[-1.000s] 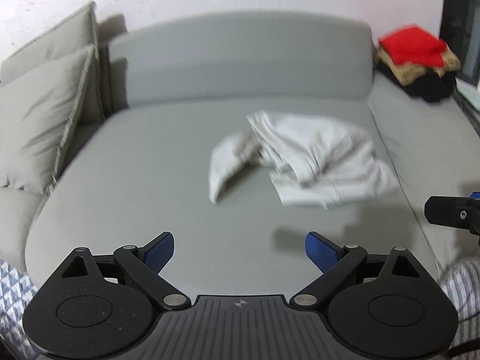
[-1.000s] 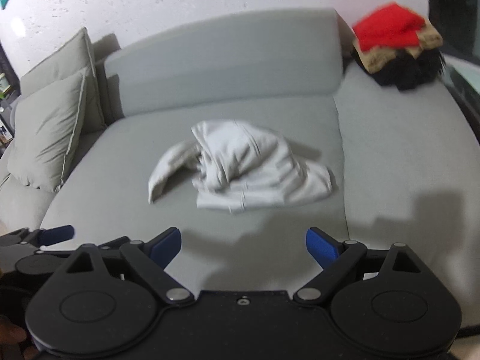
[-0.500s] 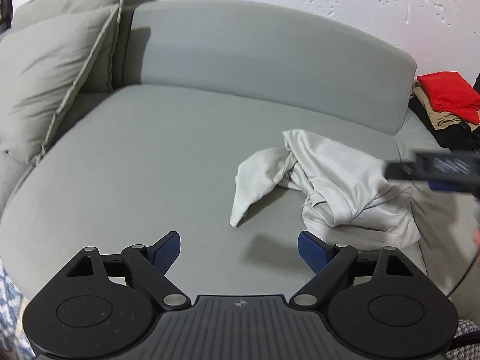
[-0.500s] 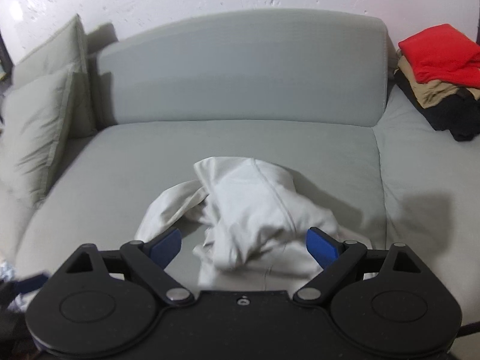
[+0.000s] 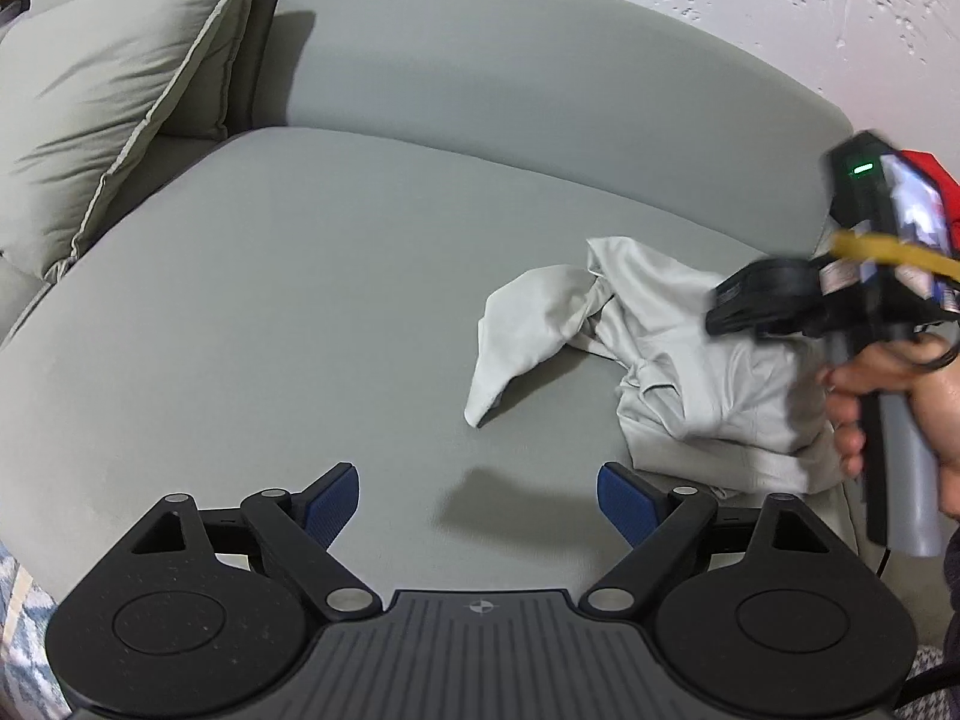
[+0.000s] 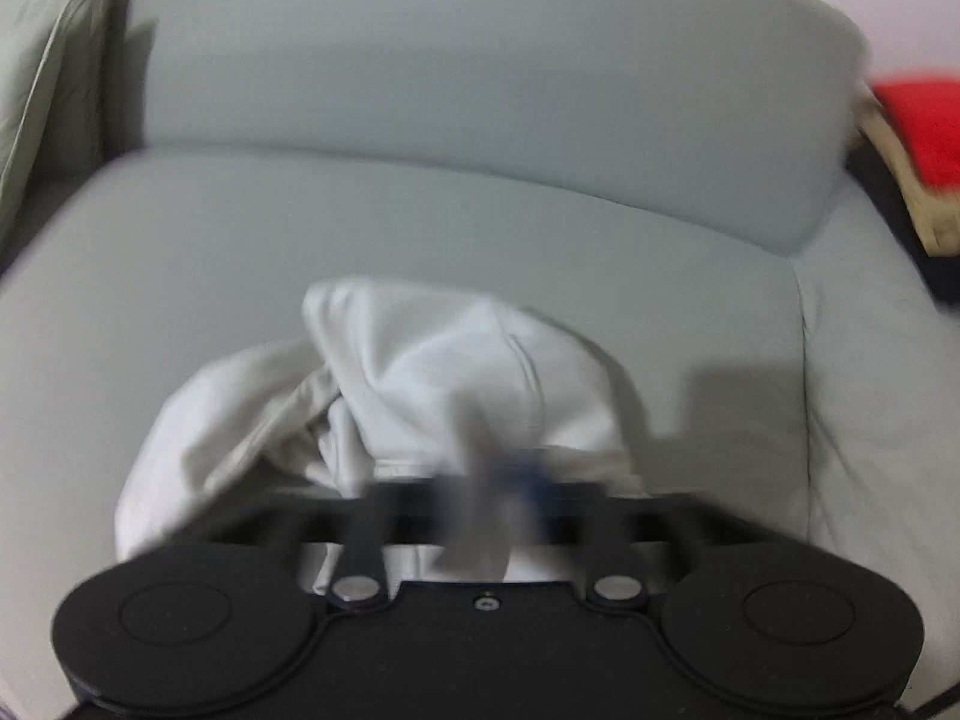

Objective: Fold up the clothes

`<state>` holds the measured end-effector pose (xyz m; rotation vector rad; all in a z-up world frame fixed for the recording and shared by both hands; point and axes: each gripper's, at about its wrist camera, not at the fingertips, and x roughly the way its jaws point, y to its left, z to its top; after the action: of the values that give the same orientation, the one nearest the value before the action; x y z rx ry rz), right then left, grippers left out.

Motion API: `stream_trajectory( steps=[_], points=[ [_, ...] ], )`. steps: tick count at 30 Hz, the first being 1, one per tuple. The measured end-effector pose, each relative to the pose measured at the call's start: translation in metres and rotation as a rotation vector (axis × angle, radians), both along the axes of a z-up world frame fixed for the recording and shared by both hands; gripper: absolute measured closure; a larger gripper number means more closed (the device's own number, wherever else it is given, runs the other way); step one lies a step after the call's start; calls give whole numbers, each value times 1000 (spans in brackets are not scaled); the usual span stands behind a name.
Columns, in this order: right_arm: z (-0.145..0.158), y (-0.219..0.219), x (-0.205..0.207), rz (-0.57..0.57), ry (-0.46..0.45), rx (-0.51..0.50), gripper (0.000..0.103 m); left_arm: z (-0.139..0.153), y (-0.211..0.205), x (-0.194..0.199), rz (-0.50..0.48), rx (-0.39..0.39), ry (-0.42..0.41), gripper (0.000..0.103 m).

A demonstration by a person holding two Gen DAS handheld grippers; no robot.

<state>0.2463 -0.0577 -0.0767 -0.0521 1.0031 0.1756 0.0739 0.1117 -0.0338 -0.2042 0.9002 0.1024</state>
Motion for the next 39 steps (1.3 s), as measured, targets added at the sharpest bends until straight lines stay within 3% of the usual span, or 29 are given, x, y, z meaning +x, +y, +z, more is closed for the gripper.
stream_trajectory(
  steps=[4, 6, 9, 13, 16, 18, 21, 24, 29, 33, 36, 39],
  points=[
    [35, -63, -28, -168, -78, 191, 97, 12, -6, -11, -42, 7, -16, 17],
    [51, -114, -50, -295, -86, 343, 97, 24, -10, -20, -83, -4, -41, 17],
    [48, -180, -103, -453, -65, 450, 97, 43, -15, -35, -145, -16, -83, 17],
    [44, -268, -174, -662, -34, 587, 96, 46, -31, -48, -256, -37, -74, 17],
    [10, -286, -209, -644, 118, 479, 88, 47, -42, -58, -340, -53, -63, 17],
    [-6, -294, -231, -649, 174, 445, 69, 36, -55, -58, -360, -52, -25, 17],
    [-1, -298, -260, -648, 114, 476, 45, 16, -70, -47, -362, -104, 25, 19],
    [10, -292, -277, -571, 34, 533, 34, -5, -79, -34, -309, -185, 62, 29],
    [11, -283, -290, -481, -7, 635, 34, -41, -74, -12, -163, -408, 132, 50],
    [10, -282, -289, -456, 7, 687, 34, -74, -55, 8, -19, -619, 156, 53],
    [10, -279, -284, -438, 0, 687, 34, -93, -44, 21, 41, -712, 153, 54],
    [9, -281, -285, -443, -4, 700, 34, -103, -42, 34, 28, -744, 142, 59]
  ],
)
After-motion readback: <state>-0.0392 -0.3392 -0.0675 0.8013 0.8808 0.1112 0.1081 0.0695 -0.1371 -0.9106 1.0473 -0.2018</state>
